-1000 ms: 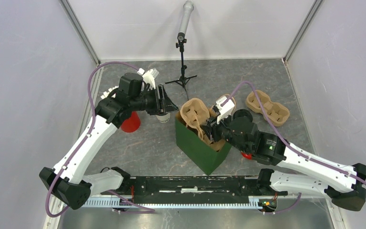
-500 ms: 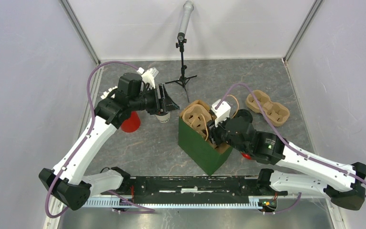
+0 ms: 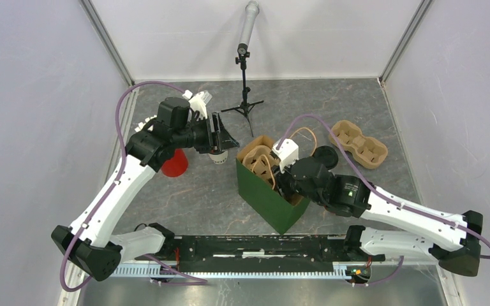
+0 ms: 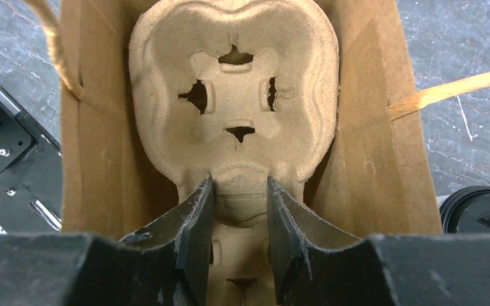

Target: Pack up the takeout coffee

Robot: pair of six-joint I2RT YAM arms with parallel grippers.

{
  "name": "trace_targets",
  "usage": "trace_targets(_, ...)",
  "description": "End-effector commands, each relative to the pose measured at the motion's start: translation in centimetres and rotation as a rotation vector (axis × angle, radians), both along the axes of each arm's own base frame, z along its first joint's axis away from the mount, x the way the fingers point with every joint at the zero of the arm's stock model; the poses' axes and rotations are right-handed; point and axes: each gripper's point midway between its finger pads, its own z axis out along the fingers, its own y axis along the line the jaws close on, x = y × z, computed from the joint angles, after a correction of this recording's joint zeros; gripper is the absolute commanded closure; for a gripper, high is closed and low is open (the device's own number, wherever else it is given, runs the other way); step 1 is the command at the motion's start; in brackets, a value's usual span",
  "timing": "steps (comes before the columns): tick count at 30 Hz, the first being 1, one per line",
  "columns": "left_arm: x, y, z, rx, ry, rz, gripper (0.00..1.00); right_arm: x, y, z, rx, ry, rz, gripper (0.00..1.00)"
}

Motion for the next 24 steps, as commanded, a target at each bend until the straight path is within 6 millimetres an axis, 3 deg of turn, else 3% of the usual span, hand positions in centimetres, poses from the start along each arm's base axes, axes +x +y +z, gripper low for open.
trace_targets(1,0.2,0.9,2.0,0.03,-0.091,0.003,0.34,-0.4,-0.1,-0.8,-0.026,0.015,0.01,0.61)
trace_targets(12,0.3,1.4,1.7,0.057,-0.08,0.018,0.34,-1.0,-0.7,-1.1,-0.113,0.042,0.048,0.61)
trace_targets(16,0.3,1.3,1.7,0.057,-0.08,0.015,0.34,-1.1,-0.2,-1.3,-0.118,0.046,0.072,0.55)
trace_targets(20,0.3,1.3,1.8,0.055,-0.077,0.014,0.31,-0.6,0.3,0.3,-0.078,0.022,0.053,0.47)
trace_targets(24,0.0,1.1,1.7,0.056,-0.054,-0.001,0.26,0.0,0.6,3.3,-0.025,-0.015,0.024,0.44)
